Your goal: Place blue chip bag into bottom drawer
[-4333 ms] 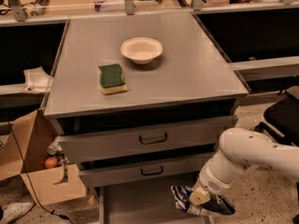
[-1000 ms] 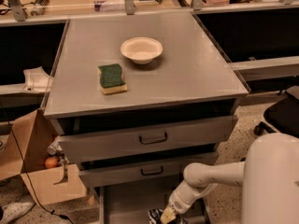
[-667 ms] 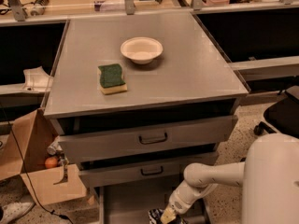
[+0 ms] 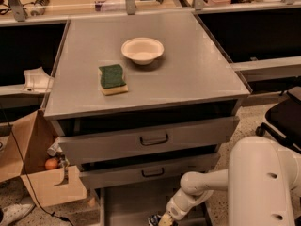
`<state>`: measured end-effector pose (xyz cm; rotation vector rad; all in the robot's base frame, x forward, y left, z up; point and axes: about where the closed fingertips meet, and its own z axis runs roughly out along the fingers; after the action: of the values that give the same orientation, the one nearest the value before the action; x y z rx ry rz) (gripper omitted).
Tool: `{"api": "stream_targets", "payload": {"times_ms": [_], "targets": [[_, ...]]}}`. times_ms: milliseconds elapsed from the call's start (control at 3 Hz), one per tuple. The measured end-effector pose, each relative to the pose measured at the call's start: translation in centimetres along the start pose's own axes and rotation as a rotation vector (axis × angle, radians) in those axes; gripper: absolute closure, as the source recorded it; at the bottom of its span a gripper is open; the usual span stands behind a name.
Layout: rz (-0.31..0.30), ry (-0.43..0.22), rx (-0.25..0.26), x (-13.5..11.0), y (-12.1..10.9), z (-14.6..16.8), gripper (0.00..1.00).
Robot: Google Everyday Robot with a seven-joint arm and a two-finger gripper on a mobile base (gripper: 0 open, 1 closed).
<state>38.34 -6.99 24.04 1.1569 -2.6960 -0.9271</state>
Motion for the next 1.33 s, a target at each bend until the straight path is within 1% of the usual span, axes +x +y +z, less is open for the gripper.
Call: {"api": "stream_targets", "payload": {"times_ms": [667, 1000, 1333], "targets": [[-0.055, -0.077, 0.050, -3.4, -1.0, -0.1, 1.00], [-0.057, -0.079, 0.051, -3.5, -1.0, -0.1, 1.00], [-0.038, -0.066, 0.026, -2.8, -1.3, 1.3, 1.00]]}}
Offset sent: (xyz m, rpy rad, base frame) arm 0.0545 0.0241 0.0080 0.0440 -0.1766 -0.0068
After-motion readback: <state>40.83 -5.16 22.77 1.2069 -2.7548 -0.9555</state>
